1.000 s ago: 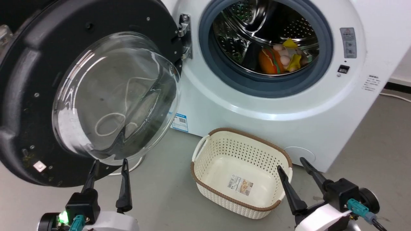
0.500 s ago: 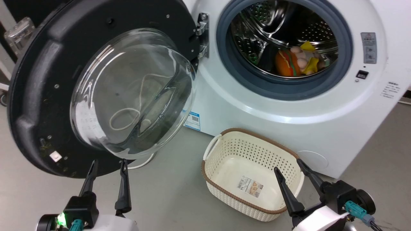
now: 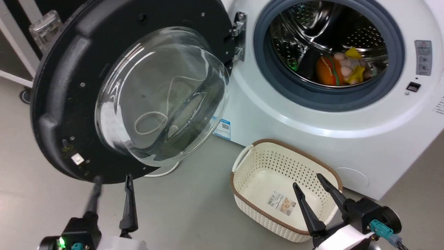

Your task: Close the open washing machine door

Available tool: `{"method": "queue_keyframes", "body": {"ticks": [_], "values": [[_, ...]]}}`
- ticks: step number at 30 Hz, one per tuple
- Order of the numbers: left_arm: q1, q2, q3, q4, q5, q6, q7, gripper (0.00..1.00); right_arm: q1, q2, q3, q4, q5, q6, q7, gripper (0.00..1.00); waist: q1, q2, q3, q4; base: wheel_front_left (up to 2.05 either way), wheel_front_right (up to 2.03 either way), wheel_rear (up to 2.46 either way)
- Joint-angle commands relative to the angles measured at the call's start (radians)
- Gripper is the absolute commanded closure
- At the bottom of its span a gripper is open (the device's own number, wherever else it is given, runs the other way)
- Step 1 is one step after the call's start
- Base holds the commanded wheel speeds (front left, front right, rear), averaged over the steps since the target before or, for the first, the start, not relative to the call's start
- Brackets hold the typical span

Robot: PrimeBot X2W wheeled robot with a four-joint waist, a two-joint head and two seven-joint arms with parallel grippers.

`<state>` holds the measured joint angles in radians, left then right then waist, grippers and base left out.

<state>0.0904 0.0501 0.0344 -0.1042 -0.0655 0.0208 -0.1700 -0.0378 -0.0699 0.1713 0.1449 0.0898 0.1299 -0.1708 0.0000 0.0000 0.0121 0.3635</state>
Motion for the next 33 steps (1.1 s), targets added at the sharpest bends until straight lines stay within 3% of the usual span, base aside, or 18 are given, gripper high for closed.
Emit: {"method": "queue_keyframes", "body": {"ticks": [1,7,14,20,22,23,25,33], "values": [[0.024,0.000,-0.003,0.004,-0.021,-0.018,-0.013,1.00,-0.017,-0.005,0.001,0.005,0.008,0.001,-0.012,0.00,0.0000,0.0000,0.001,0.011,0.00,0.00,0.00],[0.015,0.000,0.018,-0.017,-0.029,-0.030,-0.024,1.00,-0.005,-0.004,-0.008,0.006,0.008,0.001,-0.023,0.00,0.0000,0.0000,0.002,0.033,0.00,0.00,0.00],[-0.060,0.001,0.109,-0.083,-0.141,-0.054,-0.038,1.00,0.006,-0.015,-0.031,-0.002,-0.001,0.001,-0.037,0.00,0.0000,0.0000,0.035,0.062,0.00,0.00,0.00],[-0.240,0.072,0.246,-0.044,-0.330,-0.092,-0.019,1.00,0.009,-0.020,-0.039,-0.023,-0.017,0.001,-0.040,0.00,0.0000,0.0000,0.069,0.074,0.00,0.00,0.00],[-0.318,0.114,0.294,0.004,-0.413,-0.092,0.038,1.00,0.001,-0.021,-0.037,-0.035,-0.019,0.001,-0.037,0.00,0.0000,0.0000,0.085,0.069,0.00,0.00,0.00],[-0.435,0.182,0.361,0.111,-0.535,-0.077,0.144,1.00,-0.014,-0.027,-0.030,-0.053,-0.018,0.001,-0.031,0.00,0.0000,0.0000,0.110,0.059,0.00,0.00,0.00],[-0.502,0.225,0.401,0.195,-0.603,-0.053,0.214,1.00,-0.024,-0.032,-0.025,-0.062,-0.016,0.001,-0.029,0.00,0.0000,0.0000,0.127,0.051,0.00,0.00,0.00],[-0.725,0.256,0.535,0.486,-1.005,0.058,0.599,1.00,-0.045,-0.052,-0.018,-0.070,-0.005,0.001,-0.033,0.00,0.0000,0.0000,0.171,0.036,0.00,0.00,0.00]]}}
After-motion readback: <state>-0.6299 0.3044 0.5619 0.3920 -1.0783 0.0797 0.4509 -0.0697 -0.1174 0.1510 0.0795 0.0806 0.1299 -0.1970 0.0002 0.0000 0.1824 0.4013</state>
